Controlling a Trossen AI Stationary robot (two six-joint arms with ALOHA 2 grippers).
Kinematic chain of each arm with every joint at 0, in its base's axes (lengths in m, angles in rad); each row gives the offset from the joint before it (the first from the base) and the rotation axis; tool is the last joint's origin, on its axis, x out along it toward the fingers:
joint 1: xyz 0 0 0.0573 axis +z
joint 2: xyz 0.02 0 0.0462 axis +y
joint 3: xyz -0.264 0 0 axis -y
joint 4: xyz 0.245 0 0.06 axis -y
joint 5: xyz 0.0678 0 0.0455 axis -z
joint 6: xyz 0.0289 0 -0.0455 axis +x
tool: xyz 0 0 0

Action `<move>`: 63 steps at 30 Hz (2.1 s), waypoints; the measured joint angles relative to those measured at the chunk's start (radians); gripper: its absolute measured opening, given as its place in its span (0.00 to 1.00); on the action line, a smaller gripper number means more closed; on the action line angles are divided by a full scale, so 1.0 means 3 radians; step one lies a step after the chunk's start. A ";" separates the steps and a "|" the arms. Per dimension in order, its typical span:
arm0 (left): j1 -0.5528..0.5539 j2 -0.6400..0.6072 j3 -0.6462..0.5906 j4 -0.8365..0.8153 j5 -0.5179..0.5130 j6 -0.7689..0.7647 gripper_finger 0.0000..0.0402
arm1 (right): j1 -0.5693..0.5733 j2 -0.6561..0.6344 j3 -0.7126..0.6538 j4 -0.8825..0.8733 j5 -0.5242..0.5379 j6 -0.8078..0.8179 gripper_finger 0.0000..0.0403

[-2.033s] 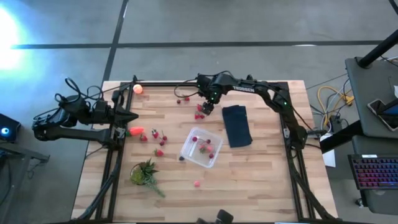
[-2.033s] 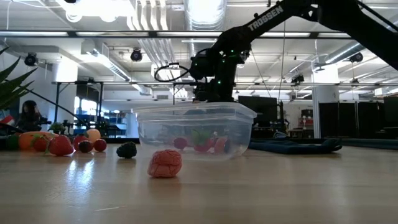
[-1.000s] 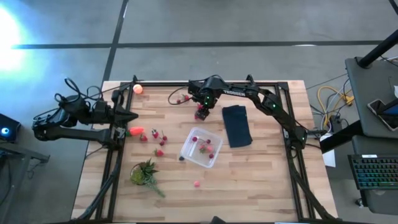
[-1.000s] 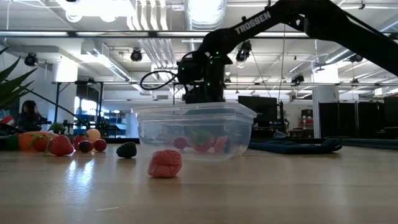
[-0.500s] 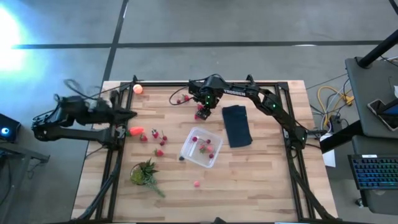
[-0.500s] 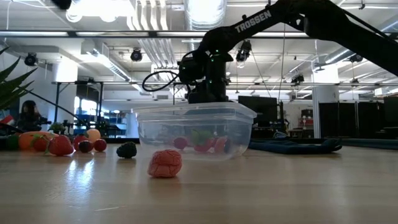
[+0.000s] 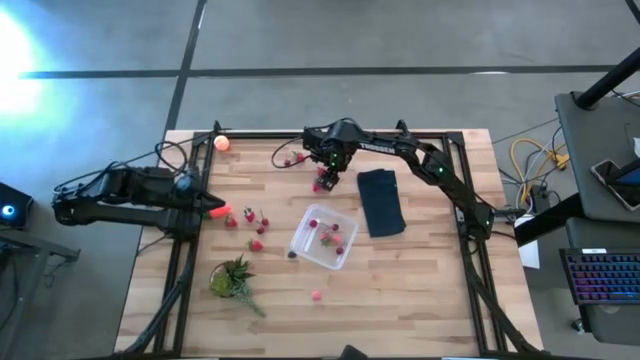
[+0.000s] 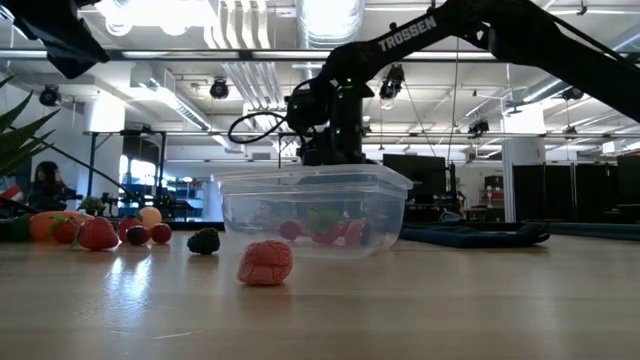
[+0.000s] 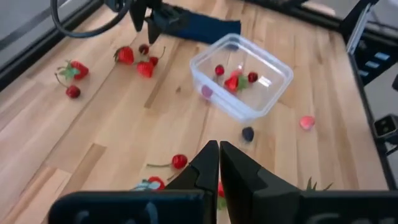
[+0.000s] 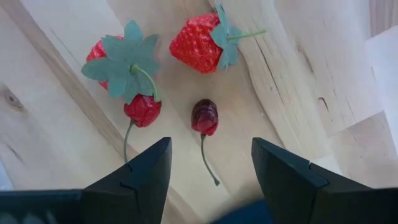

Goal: Pick and placing Produce into tupperware
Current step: Put the red cherry into the transparent bin

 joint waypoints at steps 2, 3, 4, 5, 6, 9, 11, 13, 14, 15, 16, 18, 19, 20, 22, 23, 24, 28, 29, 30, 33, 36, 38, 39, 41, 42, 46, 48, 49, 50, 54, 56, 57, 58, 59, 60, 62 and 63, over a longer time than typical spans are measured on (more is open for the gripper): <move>0.0000 0.0001 0.0000 -0.0042 -0.0001 0.0010 0.00 | 0.0000 0.0021 0.0000 0.0002 -0.0029 -0.0001 0.53; -0.0001 0.0004 0.0000 -0.0039 0.0005 0.0010 0.00 | 0.0000 0.0032 -0.0001 0.0006 -0.0032 -0.0001 0.53; 0.0000 0.0008 0.0000 -0.0032 0.0004 0.0012 0.00 | 0.0000 0.0043 -0.0004 0.0017 -0.0031 -0.0001 0.53; 0.0000 0.0007 0.0000 -0.0037 0.0003 0.0012 0.00 | 0.0000 0.0058 -0.0005 0.0038 -0.0031 0.0001 0.53; 0.0000 0.0005 0.0000 -0.0037 0.0004 0.0012 0.00 | -0.0001 0.0068 -0.0006 0.0066 -0.0031 0.0009 0.53; 0.0000 0.0006 0.0000 -0.0036 0.0000 0.0012 0.00 | -0.0019 0.0088 -0.0006 0.0111 -0.0031 0.0013 0.53; 0.0000 0.0000 0.0000 -0.0036 -0.0005 0.0013 0.00 | -0.0038 0.0114 -0.0008 0.0154 -0.0034 0.0013 0.53; -0.0001 0.0003 0.0000 -0.0036 -0.0005 0.0013 0.00 | -0.0057 0.0140 -0.0009 0.0150 -0.0034 0.0013 0.53; 0.0000 0.0002 0.0000 -0.0036 -0.0007 0.0014 0.00 | -0.0067 0.0152 -0.0011 0.0150 -0.0032 0.0013 0.53; 0.0000 -0.0002 0.0000 -0.0036 -0.0005 0.0014 0.00 | -0.0077 0.0164 -0.0011 0.0153 -0.0031 0.0013 0.53; -0.0001 -0.0002 0.0000 -0.0036 -0.0002 0.0014 0.00 | -0.0086 0.0173 -0.0011 0.0155 -0.0024 0.0026 0.53; -0.0001 -0.0001 0.0000 -0.0035 -0.0005 0.0016 0.00 | -0.0105 0.0190 -0.0011 0.0149 -0.0029 0.0038 0.53; -0.0001 -0.0004 0.0000 -0.0036 -0.0005 0.0015 0.00 | -0.0116 0.0200 -0.0011 0.0148 -0.0031 0.0037 0.53; -0.0001 -0.0005 0.0000 -0.0036 -0.0003 0.0016 0.00 | -0.0118 0.0214 -0.0011 0.0149 -0.0033 0.0036 0.53; -0.0001 0.0000 0.0000 -0.0035 0.0003 0.0016 0.00 | -0.0120 0.0236 -0.0011 0.0138 -0.0050 0.0035 0.53; 0.0000 -0.0001 0.0000 -0.0036 0.0000 0.0017 0.00 | -0.0119 0.0243 -0.0011 0.0124 -0.0060 0.0035 0.53; 0.0000 -0.0002 0.0000 -0.0036 0.0001 0.0017 0.00 | -0.0117 0.0244 -0.0011 0.0127 -0.0060 0.0035 0.53; 0.0000 -0.0003 0.0000 -0.0036 -0.0006 0.0018 0.00 | -0.0114 0.0244 -0.0011 0.0126 -0.0054 0.0053 0.49; -0.0001 -0.0005 0.0000 -0.0036 -0.0003 0.0019 0.00 | -0.0114 0.0244 -0.0010 0.0124 -0.0049 0.0054 0.47; -0.0001 -0.0008 0.0000 -0.0036 -0.0003 0.0021 0.00 | -0.0114 0.0244 -0.0010 0.0113 -0.0048 0.0053 0.45; 0.0000 -0.0011 -0.0001 -0.0036 -0.0004 0.0021 0.00 | -0.0114 0.0244 -0.0010 0.0071 -0.0049 0.0048 0.38; 0.0000 -0.0016 -0.0001 -0.0035 -0.0006 0.0019 0.00 | -0.0111 0.0244 -0.0010 0.0027 -0.0044 0.0047 0.30; 0.0000 -0.0016 -0.0001 -0.0035 -0.0001 0.0019 0.00 | -0.0109 0.0244 -0.0010 0.0022 -0.0043 0.0063 0.26; -0.0001 -0.0018 -0.0001 -0.0036 0.0000 0.0021 0.00 | -0.0108 0.0244 -0.0010 0.0007 -0.0043 0.0063 0.24; 0.0000 -0.0018 -0.0001 -0.0036 -0.0005 0.0019 0.00 | -0.0105 0.0241 -0.0010 -0.0013 -0.0045 0.0063 0.20; 0.0000 -0.0016 -0.0001 -0.0036 -0.0004 0.0019 0.00 | -0.0098 0.0238 -0.0010 -0.0027 -0.0055 0.0062 0.19; 0.0000 -0.0016 -0.0001 -0.0035 -0.0004 0.0019 0.00 | -0.0036 0.0138 -0.0013 -0.0027 -0.0115 0.0044 0.14; 0.0000 -0.0018 -0.0001 -0.0036 -0.0001 0.0019 0.00 | 0.0014 0.0040 -0.0006 -0.0059 -0.0134 0.0050 0.13; 0.0000 -0.0018 -0.0001 -0.0036 0.0000 0.0019 0.00 | 0.0044 -0.0017 -0.0005 -0.0093 -0.0158 0.0052 0.13; 0.0000 -0.0018 -0.0001 -0.0035 -0.0003 0.0019 0.00 | 0.0074 -0.0079 -0.0005 -0.0119 -0.0215 0.0033 0.13; 0.0000 -0.0016 -0.0001 -0.0036 0.0000 0.0018 0.00 | 0.0218 -0.0361 -0.0004 -0.0153 -0.0708 -0.0038 0.13; 0.0000 -0.0016 -0.0001 -0.0035 -0.0002 0.0018 0.00 | 0.0308 -0.0438 0.0003 -0.0153 -0.0855 0.0019 0.13; 0.0000 -0.0018 -0.0001 -0.0036 -0.0001 0.0018 0.00 | 0.0352 -0.0450 0.0003 -0.0178 -0.0897 0.0048 0.13; 0.0000 -0.0018 -0.0001 -0.0036 -0.0001 0.0018 0.00 | 0.0392 -0.0449 0.0001 -0.0223 -0.0929 0.0054 0.13; 0.0000 -0.0018 -0.0001 -0.0035 -0.0002 0.0018 0.00 | 0.0438 -0.0435 -0.0005 -0.0259 -0.0933 0.0062 0.13; 0.0000 -0.0017 -0.0001 -0.0036 -0.0002 0.0018 0.00 | 0.0489 -0.0410 -0.0006 -0.0284 -0.0933 0.0063 0.13; -0.0001 -0.0018 -0.0001 -0.0036 -0.0001 0.0018 0.00 | 0.0585 -0.0393 -0.0017 -0.0324 -0.0931 0.0032 0.13; -0.0001 -0.0016 -0.0001 -0.0036 0.0000 0.0018 0.00 | 0.0636 -0.0378 -0.0022 -0.0334 -0.0930 0.0000 0.13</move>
